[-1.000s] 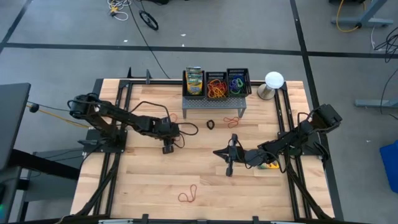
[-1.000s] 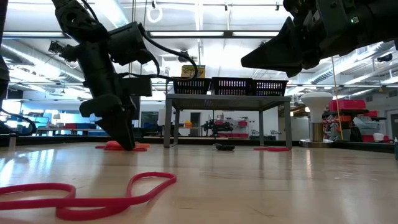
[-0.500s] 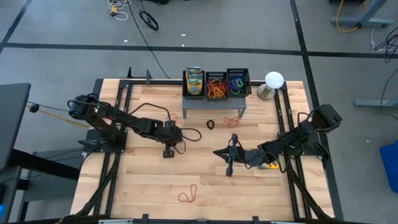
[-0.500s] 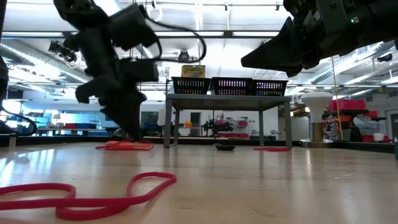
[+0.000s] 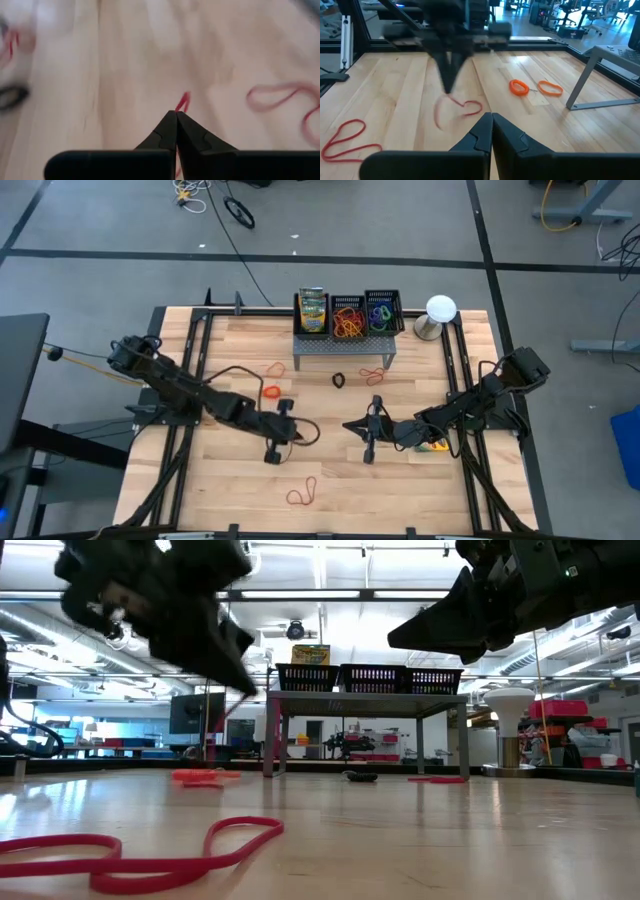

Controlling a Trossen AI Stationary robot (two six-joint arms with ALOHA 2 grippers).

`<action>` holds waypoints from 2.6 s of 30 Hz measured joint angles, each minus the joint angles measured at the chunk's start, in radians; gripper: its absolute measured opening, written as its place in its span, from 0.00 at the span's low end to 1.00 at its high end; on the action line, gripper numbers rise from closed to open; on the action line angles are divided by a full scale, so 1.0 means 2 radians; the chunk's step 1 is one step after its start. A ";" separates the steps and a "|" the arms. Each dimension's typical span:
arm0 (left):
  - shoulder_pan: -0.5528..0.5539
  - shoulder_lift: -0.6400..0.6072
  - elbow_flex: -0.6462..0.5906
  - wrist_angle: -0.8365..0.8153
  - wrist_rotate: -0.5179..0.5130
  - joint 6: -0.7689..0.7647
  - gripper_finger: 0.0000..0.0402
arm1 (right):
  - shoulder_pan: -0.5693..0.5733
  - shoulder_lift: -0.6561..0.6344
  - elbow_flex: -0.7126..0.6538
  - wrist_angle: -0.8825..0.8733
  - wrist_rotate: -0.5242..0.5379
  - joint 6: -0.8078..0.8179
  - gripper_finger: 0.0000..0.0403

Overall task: Sort rubber bands into baskets
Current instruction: Put the red rubber band into the middle black basket on the shelf

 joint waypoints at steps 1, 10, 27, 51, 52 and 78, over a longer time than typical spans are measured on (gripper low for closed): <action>-0.005 0.000 0.000 0.018 0.000 0.011 0.01 | 0.000 0.000 0.000 0.000 0.000 0.000 0.04; 0.009 0.002 0.000 0.108 0.029 0.038 0.01 | 0.000 0.000 0.000 0.000 -0.017 0.001 0.04; 0.010 0.002 -0.209 0.568 0.014 0.026 0.02 | 0.000 0.000 0.000 0.000 -0.028 0.000 0.04; 0.024 0.171 -0.153 0.735 0.014 0.022 0.02 | 0.000 0.000 0.000 -0.005 -0.065 -0.004 0.05; 0.025 0.171 -0.153 0.735 0.014 0.019 0.02 | 0.000 0.000 0.000 -0.006 -0.065 -0.004 0.05; 0.026 0.169 -0.153 0.734 -0.045 0.021 0.02 | 0.000 0.068 0.027 0.029 -0.008 0.015 0.44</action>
